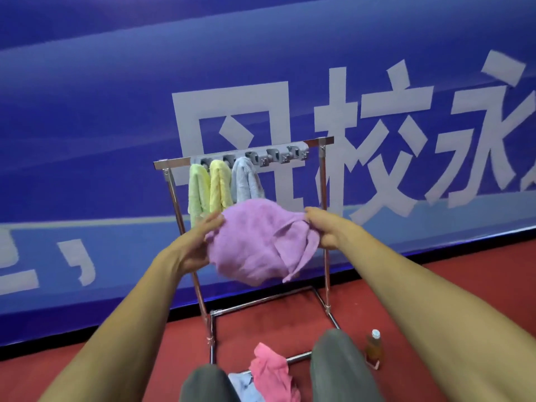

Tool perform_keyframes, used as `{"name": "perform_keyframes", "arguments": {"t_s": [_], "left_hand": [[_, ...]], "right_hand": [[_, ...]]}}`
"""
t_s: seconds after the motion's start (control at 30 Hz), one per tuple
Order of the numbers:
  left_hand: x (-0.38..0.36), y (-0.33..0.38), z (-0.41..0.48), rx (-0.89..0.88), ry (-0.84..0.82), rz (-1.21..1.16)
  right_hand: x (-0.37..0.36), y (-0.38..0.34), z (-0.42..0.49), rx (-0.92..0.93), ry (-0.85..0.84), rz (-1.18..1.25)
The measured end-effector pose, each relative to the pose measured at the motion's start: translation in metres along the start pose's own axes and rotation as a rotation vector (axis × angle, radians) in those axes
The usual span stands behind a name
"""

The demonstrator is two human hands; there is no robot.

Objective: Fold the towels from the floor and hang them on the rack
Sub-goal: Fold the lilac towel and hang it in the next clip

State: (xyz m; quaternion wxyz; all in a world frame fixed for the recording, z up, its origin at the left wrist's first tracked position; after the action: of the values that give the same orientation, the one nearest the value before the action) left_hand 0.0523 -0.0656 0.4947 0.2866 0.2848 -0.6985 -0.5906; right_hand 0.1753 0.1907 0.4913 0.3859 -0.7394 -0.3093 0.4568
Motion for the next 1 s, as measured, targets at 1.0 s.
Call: {"name": "perform_keyframes", "arguments": {"t_s": [1.0], "left_hand": [[0.011, 0.019, -0.001, -0.058, 0.416, 0.599]], "right_hand": [[0.035, -0.047, -0.041, 0.249, 0.100, 0.053]]}}
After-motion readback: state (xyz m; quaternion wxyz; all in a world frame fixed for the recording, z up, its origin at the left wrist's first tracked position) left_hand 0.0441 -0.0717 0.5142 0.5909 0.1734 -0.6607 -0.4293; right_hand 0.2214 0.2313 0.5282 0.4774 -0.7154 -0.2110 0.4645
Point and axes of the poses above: each hand's wrist, its own z-axis towards the middle knuckle, its own x-axis out of the back of the hand, y = z × x, the point moved 3 cm from there along z, towards the middle knuckle, and after that the axes turned 15 degrees about z, right-handed, at the moved point
